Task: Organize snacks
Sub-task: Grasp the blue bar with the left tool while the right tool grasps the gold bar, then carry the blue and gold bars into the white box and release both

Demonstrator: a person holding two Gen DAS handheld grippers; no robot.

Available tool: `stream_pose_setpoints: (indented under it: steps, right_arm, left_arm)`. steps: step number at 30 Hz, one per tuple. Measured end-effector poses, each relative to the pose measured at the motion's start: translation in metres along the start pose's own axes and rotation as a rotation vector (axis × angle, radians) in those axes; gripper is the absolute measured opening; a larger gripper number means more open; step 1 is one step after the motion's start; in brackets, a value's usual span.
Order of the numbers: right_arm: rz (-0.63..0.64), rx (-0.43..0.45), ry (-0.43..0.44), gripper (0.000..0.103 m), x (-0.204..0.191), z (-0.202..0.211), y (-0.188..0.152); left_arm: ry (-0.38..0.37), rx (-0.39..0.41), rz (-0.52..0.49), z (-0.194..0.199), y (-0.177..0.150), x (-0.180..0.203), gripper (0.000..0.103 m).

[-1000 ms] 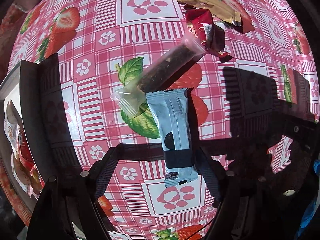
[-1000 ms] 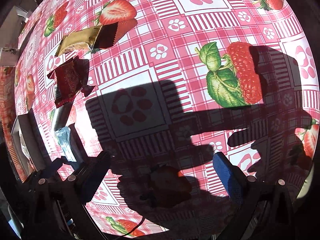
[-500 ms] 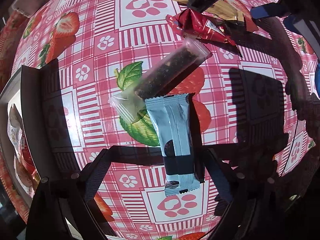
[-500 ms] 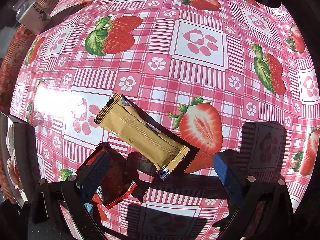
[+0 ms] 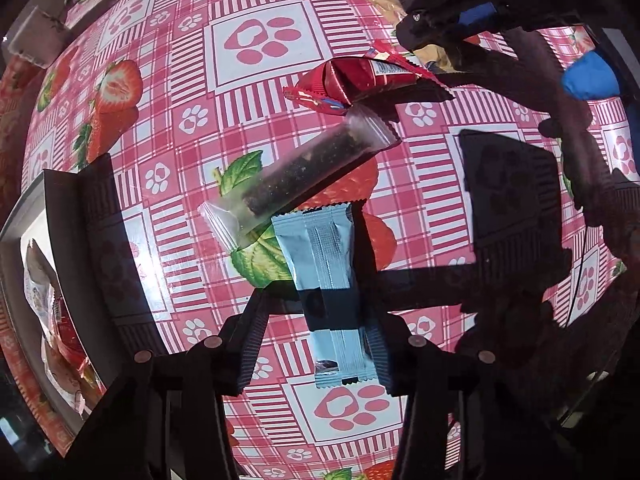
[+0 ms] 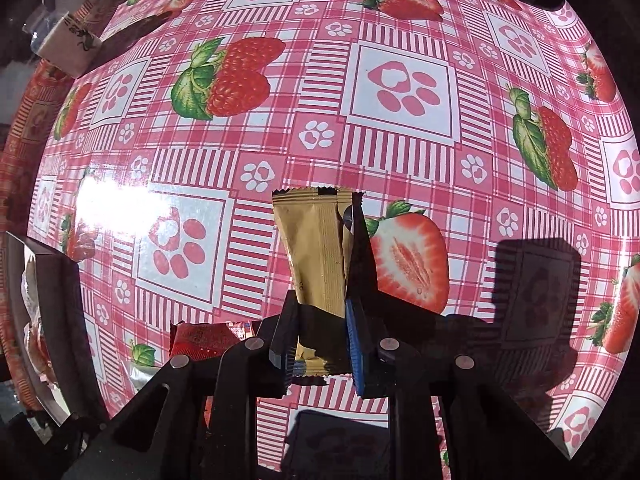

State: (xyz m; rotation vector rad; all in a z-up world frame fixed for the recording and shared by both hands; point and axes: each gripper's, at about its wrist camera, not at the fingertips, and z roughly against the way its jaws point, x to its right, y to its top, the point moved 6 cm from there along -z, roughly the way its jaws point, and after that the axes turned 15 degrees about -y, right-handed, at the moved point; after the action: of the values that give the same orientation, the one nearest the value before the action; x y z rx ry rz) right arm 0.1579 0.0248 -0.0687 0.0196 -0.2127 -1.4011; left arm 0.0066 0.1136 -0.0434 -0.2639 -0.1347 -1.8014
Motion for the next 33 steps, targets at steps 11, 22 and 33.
stream_pose_setpoints:
  steps: [11,22,33]
  right_arm:
    - [-0.228,-0.168,0.118,0.023,0.045,-0.001,-0.165]
    - [-0.371,-0.213,0.116,0.09,0.091,-0.007,-0.191]
    - [-0.192,-0.239,-0.047,0.102,0.013,-0.026,-0.176]
  left_arm:
    - [-0.067,-0.048,-0.004,0.002,-0.026,-0.019,0.038]
    - [-0.078,-0.046,0.055,0.005,-0.008,-0.044,0.071]
    - [0.004,-0.056,-0.049,-0.023,0.005,-0.011,0.088]
